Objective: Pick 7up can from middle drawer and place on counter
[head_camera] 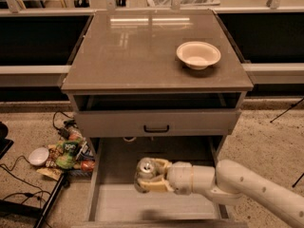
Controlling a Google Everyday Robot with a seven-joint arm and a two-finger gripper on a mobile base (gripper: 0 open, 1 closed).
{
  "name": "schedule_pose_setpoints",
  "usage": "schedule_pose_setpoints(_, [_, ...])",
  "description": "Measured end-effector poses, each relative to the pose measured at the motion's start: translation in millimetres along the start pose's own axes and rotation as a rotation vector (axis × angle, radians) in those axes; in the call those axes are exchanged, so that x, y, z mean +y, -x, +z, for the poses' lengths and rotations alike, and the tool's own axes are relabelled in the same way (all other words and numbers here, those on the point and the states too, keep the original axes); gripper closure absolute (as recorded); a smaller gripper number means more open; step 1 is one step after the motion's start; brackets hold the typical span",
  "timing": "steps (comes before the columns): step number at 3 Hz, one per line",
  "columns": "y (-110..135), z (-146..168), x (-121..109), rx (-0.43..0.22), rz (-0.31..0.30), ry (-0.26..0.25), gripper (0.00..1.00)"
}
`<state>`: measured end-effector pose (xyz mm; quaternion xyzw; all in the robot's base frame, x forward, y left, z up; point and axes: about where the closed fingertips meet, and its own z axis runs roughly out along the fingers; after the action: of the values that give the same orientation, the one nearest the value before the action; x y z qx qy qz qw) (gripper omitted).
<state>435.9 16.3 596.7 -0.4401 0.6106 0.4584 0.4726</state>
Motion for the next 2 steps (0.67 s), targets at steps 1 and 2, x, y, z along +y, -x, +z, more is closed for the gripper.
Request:
schedule_pose_setpoints(1, [156.4,-9.1,5.0,-0.045,-0.054,-0.069,1.0])
schedule_pose_setpoints(2, [265.6,-4.6,-7.2,-0.079,-0.127,-0.128,1.0])
